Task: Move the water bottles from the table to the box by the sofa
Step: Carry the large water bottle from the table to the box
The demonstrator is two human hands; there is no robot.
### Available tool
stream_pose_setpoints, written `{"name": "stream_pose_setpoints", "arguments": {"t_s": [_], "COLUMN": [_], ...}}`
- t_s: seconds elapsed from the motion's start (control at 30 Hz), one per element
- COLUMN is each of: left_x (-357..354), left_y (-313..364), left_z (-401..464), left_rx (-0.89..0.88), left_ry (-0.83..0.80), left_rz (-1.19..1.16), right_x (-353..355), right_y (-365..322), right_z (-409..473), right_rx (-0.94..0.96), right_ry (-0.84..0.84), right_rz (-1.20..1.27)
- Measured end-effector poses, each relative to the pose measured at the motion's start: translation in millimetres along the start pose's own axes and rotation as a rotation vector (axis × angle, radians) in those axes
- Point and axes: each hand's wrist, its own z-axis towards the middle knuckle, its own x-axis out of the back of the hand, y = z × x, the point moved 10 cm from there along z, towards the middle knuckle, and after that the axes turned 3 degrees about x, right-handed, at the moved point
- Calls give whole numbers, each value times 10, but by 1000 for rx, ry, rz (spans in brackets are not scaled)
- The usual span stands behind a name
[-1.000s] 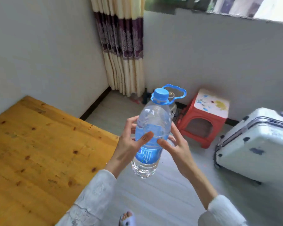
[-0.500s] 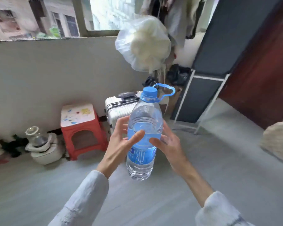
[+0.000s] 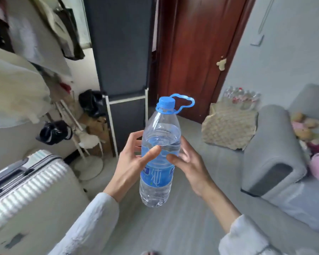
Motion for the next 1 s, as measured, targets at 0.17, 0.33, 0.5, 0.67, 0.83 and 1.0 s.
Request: {"name": "stream_pose_setpoints", "arguments": {"t_s": [0.17, 0.33, 0.5, 0.67, 0.83, 1.0], "left_x": [-659, -1460, -2322, -3263, -4207, -4952], "left_y": [-37, -80, -269, -460, -456, -459], "left_z": [1155, 2172, 3037, 3965, 4901, 5768], "left_rx": [-7, -5, 2, 13, 13, 20], "left_ry": [-135, -290, -368, -394, -411, -418], "left_rz": [-37, -15, -11, -20, -23, -29], "right_x": [820, 1728, 2680, 3733, 4818, 5708], "right_y": [129, 294, 528, 847, 935, 1000], "right_z": [856, 1468, 1989, 2650, 3395, 4087], "right_rx": [-1, -28, -40, -61, -68, -73], "right_ry": [105, 257, 375, 417, 410, 409], "right_rz": [-48, -65, -53, -40, -53, -66]}}
